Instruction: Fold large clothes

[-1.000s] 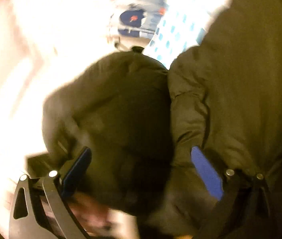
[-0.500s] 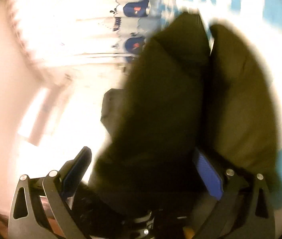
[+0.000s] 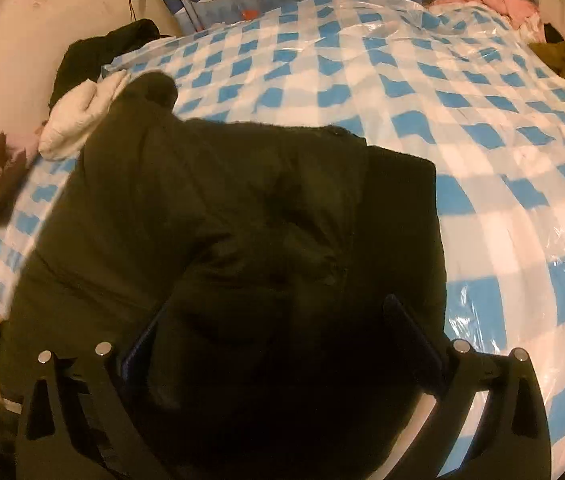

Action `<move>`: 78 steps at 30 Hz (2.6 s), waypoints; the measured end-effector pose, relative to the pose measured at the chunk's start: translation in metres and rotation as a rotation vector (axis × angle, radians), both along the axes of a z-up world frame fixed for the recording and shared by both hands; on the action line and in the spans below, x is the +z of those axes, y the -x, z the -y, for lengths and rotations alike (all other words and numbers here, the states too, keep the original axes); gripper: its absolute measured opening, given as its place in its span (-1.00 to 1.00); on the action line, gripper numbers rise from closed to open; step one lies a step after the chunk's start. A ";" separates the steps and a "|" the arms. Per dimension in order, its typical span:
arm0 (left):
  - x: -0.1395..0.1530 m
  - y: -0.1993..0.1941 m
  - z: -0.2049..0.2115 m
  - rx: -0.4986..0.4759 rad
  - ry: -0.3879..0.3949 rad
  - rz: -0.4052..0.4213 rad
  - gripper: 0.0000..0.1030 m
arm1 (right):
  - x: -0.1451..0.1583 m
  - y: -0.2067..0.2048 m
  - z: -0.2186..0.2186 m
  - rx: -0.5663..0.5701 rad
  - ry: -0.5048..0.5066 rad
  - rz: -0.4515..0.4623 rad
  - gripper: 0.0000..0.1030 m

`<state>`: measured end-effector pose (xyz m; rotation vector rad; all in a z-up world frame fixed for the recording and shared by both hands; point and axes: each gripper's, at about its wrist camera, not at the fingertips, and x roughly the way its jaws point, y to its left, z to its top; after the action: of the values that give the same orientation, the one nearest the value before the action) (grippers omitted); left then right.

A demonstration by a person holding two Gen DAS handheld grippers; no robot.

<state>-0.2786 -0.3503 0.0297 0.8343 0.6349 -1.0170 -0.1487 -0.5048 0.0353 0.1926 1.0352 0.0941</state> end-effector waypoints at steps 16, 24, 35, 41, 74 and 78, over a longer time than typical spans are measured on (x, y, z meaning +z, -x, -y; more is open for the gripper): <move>-0.014 -0.134 -0.052 0.182 0.332 -0.499 0.53 | -0.019 0.043 0.051 -0.101 -0.065 -0.029 0.86; -0.016 -0.141 -0.063 0.176 0.307 -0.471 0.58 | 0.049 0.021 0.029 -0.074 -0.205 0.164 0.86; -0.031 -0.177 -0.092 0.235 0.361 -0.554 0.58 | -0.055 -0.014 -0.003 -0.099 -0.227 0.097 0.90; 0.022 -0.163 -0.118 0.211 0.556 -0.645 0.58 | -0.001 0.040 0.020 -0.159 -0.198 0.170 0.89; -0.080 -0.251 -0.197 0.613 0.625 -0.963 0.85 | -0.046 0.049 0.070 -0.178 -0.628 -0.109 0.90; -0.071 -0.247 -0.174 0.574 0.532 -0.865 0.67 | -0.059 0.034 0.047 -0.159 -0.596 -0.129 0.91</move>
<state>-0.0319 -0.1763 -0.0410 -0.3030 1.1757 -0.9139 -0.1825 -0.5522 -0.0233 0.8298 1.0942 0.2474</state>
